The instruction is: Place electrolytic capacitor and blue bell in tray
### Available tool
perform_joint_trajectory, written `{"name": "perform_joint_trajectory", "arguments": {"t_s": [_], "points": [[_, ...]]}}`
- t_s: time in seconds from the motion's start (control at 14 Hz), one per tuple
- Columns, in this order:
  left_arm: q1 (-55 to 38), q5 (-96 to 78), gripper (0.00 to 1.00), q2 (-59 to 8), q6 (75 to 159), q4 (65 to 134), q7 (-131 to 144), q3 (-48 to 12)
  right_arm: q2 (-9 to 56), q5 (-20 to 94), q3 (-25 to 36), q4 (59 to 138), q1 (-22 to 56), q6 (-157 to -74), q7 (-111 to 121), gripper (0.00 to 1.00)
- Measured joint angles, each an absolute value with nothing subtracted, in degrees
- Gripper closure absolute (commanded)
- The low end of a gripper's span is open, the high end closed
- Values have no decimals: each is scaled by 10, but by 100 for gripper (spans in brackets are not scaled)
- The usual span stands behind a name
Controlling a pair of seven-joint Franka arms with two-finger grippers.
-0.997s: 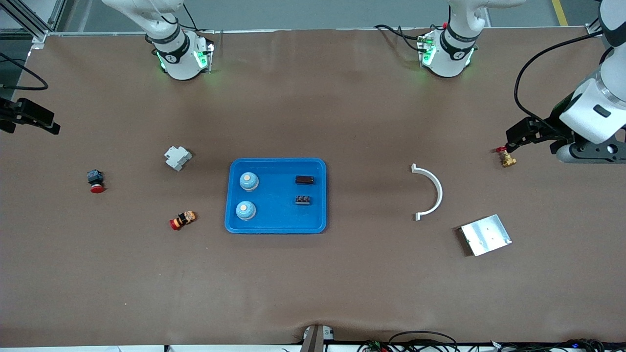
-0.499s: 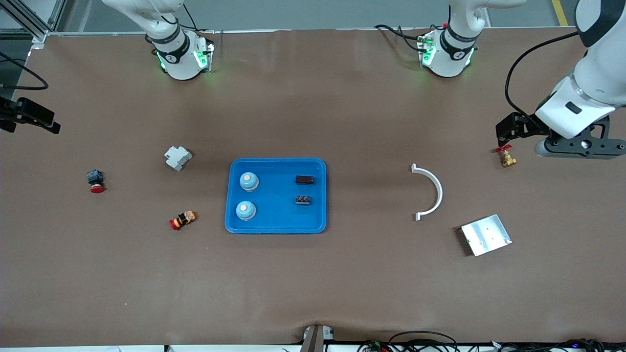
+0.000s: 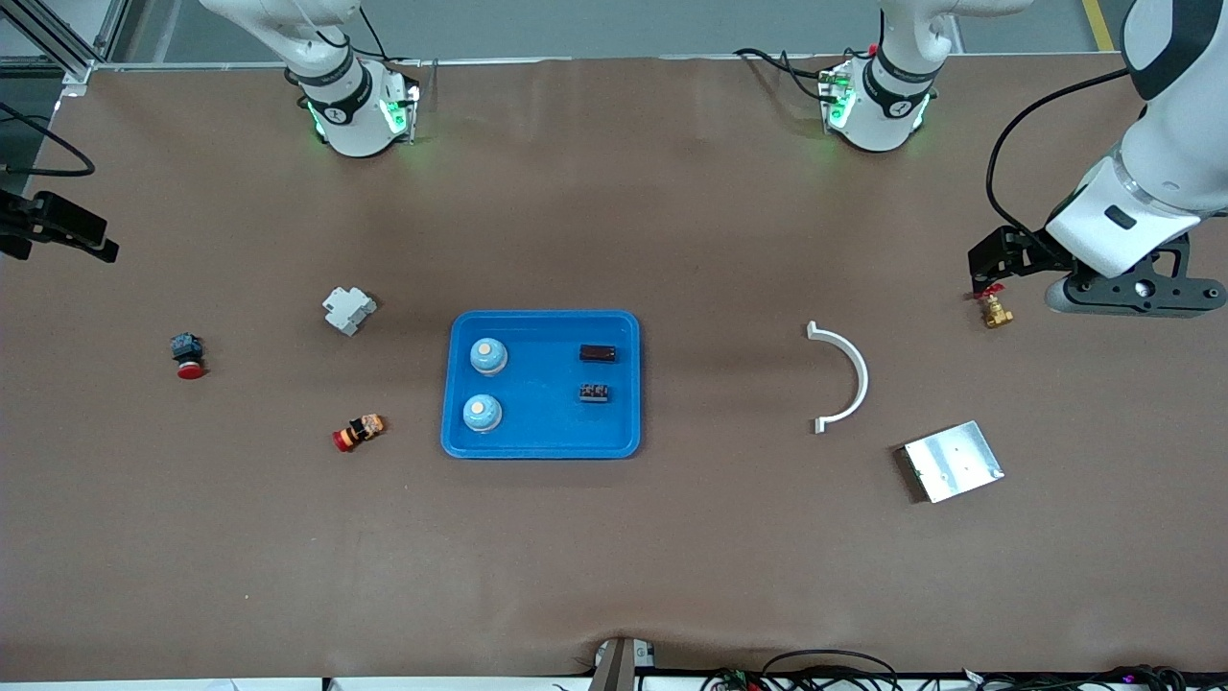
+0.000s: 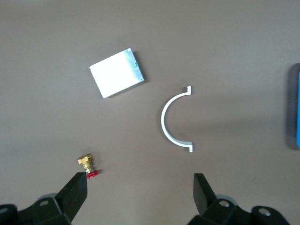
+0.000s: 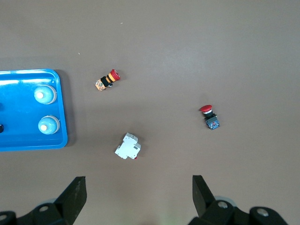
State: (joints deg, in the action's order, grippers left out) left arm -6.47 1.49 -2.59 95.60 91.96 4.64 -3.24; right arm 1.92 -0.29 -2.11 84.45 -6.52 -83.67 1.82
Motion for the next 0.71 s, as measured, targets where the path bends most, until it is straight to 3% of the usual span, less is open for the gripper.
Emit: {"name": "perform_joint_trajectory", "arguments": {"t_s": [0.71], "points": [[-65, -2, 0, -26, 961, 920, 46, -32, 19, -3, -21, 845, -65, -837, 18, 0]]}}
